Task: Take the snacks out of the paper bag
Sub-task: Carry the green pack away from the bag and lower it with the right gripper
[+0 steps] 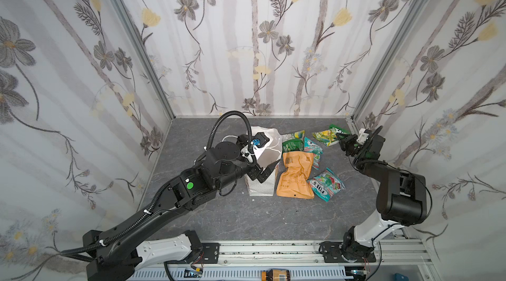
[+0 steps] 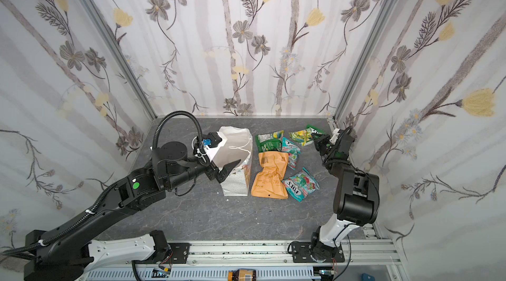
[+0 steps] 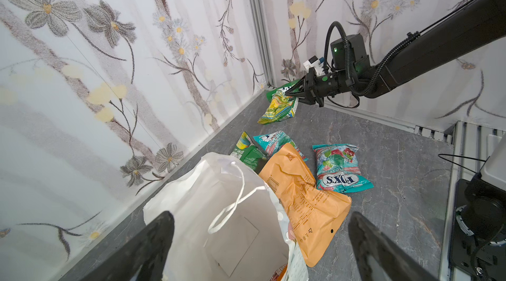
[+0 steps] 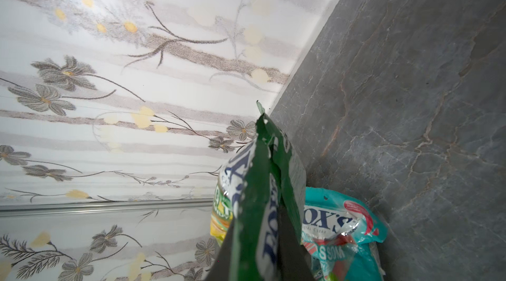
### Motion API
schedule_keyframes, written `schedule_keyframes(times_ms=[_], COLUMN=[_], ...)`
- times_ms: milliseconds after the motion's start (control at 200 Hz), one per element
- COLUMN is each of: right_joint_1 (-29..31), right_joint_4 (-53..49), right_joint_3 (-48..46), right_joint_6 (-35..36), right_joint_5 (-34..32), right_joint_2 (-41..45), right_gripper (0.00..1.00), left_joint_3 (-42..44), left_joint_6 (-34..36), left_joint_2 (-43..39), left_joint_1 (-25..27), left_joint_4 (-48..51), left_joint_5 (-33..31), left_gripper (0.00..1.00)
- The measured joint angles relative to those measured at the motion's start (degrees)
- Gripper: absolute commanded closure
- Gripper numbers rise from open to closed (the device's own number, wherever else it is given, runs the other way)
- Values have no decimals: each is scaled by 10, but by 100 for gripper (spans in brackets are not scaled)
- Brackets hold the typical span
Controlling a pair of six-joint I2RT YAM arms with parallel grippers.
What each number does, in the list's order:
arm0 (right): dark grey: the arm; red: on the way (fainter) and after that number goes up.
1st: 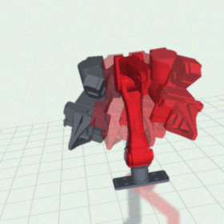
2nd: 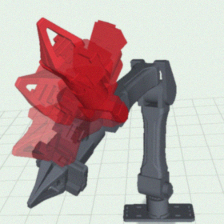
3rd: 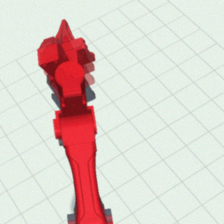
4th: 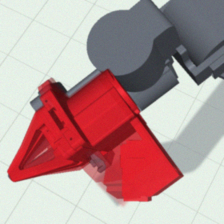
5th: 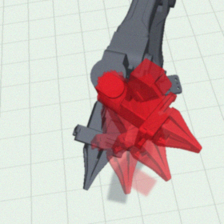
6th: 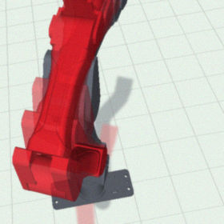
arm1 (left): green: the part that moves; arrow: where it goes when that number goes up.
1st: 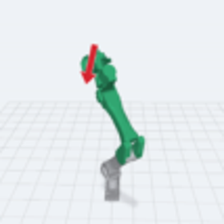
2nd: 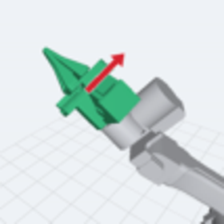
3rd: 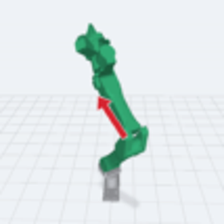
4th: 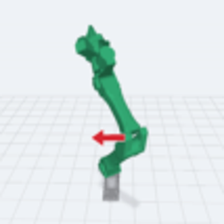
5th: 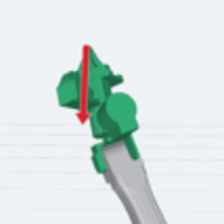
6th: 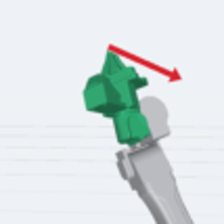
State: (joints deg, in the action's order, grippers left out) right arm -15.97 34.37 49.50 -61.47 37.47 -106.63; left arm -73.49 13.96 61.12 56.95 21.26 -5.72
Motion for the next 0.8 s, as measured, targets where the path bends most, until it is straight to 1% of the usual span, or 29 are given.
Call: schedule_keyframes(times_ms=[175, 270, 365, 415, 540, 640, 675, 719, 754, 799], right_joint_1=[-3, -9, -18, -22, -26, -27, -28, -29, -31, -33], right_joint_4=[19, 23, 23, 22, 15, 10, 2, -15, -27, -43], right_joint_3=[11, 18, 26, 30, 47, 53, 54, 53, 53, 54], right_joint_6=[-2, -4, -5, -5, 5, 21, 23, 31, 39, 53], right_joint_5=[-3, -6, -11, -14, -17, -17, -17, -20, -21, -25], right_joint_2=[-60, -90, -117, -127, -141, -140, -136, -128, -120, -108], right_gripper=[100, 97, 91, 84, 60, 44, 36, 28, 23, 20], left_joint_3=[-6, -9, -11, -14, -21, -21, -21, -21, -21, -21], left_joint_6=[5, 6, 6, 6, 6, 2, -1, -5, -5, -9], left_joint_2=[8, 12, 14, 14, 15, 14, 13, 11, 9, 5], left_joint_1=[0, 0, 0, 0, 0, 0, 0, 0, 0, 0], left_joint_4=[1, 0, 1, 1, 0, 0, 0, -1, -4, -10], left_joint_5=[0, 0, -2, -4, -13, -17, -18, -20, -20, -20], left_gripper=[0, 0, 0, 0, 0, 0, 0, 0, 0, 0])
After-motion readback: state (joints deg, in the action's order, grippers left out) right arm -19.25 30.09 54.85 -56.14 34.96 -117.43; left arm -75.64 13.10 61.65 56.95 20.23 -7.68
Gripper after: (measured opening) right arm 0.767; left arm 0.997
